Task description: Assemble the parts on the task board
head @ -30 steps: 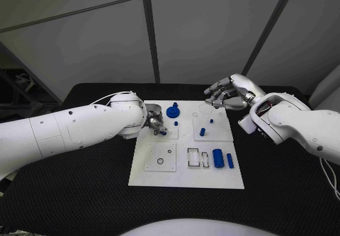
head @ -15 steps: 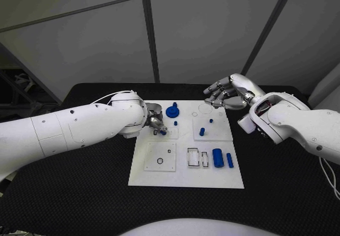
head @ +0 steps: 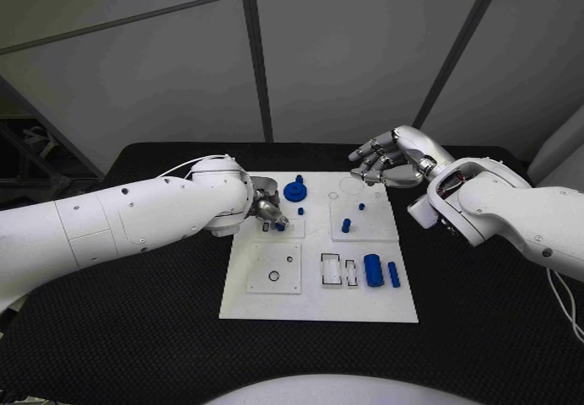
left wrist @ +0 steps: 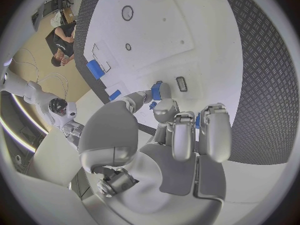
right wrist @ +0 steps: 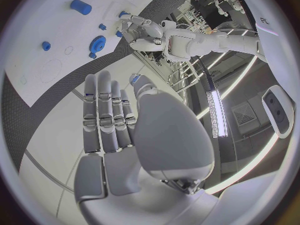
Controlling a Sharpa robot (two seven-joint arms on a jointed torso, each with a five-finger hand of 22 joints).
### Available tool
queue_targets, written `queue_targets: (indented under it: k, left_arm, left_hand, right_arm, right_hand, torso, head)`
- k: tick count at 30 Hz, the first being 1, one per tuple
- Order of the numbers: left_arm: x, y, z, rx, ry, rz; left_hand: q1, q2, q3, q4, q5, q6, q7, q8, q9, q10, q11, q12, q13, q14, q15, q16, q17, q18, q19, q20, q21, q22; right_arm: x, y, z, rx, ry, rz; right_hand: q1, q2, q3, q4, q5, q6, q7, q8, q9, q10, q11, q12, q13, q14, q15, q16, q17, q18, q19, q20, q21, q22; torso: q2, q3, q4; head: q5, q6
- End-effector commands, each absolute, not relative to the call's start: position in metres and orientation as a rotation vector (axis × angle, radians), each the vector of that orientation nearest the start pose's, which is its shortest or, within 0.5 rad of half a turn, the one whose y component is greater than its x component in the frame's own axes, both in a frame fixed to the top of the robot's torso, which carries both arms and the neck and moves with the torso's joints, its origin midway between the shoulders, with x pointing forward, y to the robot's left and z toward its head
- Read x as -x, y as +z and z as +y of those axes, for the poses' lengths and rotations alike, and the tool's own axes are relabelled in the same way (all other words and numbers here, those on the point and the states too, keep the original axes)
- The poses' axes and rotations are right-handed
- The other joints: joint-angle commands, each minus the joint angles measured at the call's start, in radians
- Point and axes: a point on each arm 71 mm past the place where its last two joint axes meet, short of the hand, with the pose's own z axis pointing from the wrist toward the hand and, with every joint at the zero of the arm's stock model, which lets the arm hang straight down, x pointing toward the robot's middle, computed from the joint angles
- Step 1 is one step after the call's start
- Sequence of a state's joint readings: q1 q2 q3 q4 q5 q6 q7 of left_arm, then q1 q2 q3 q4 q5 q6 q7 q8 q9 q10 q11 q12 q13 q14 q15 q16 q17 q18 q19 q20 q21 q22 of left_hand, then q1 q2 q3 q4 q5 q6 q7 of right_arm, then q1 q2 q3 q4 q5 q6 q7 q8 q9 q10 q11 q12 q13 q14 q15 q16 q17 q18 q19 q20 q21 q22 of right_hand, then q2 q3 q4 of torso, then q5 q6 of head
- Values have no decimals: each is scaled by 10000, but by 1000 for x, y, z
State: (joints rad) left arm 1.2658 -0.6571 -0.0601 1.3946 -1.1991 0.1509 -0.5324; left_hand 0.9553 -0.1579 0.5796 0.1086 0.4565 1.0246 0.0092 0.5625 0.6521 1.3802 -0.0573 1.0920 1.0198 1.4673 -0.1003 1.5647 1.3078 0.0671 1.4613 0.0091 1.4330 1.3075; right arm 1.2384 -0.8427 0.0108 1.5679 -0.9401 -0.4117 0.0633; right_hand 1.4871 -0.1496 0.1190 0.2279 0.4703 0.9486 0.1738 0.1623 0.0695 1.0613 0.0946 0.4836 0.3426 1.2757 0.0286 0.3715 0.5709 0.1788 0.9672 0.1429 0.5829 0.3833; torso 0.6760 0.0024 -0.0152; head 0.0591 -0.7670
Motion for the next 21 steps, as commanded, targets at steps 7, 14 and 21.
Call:
queue_targets:
  k: [7, 14, 21]
  left_arm:
    - [-507, -211, 162, -47, -3264, 22793]
    - [-508, -212, 163, -26, -3227, 22801]
    - [-509, -211, 163, 39, -3245, 22729]
  left_hand:
    - [-291, 158, -560, 215, -17, 175, 12, -101, -41, 71, 12, 76, 29, 1035, -70, 61, 2630, -195, 180, -40, 53, 482]
    - [-382, 250, -985, 358, -22, 242, 10, -153, -82, 86, 11, 83, 39, 1035, -71, 61, 2630, -198, 189, -42, 56, 502]
    - [-546, 392, -1717, 661, -34, 328, 9, -223, -133, 109, 12, 106, 71, 1035, -70, 61, 2630, -206, 208, -42, 71, 551]
  right_arm:
    - [-490, -136, -190, -2631, 10511, 15441]
    - [-489, -136, -190, -2634, 10506, 15444]
    - [-489, -136, -190, -2640, 10500, 15441]
  right_hand:
    - [70, -41, 28, 31, 42, 8, 32, -29, -11, 47, 11, -59, -18, 72, 16, -30, 14, 22, 70, 0, -70, -13]
    - [67, -43, 27, 33, 48, 6, 33, -30, -11, 45, 12, -61, -22, 71, 17, -35, 15, 22, 69, 1, -74, -14]
    - [62, -45, 26, 37, 55, 4, 35, -31, -12, 42, 14, -64, -27, 70, 19, -42, 17, 21, 68, 2, -79, -16]
  torso:
    - [0, 0, 6]
    - [7, 1, 3]
    - [8, -2, 10]
  head:
    - [-22, 1]
    - [-32, 4]
    - [-57, 3]
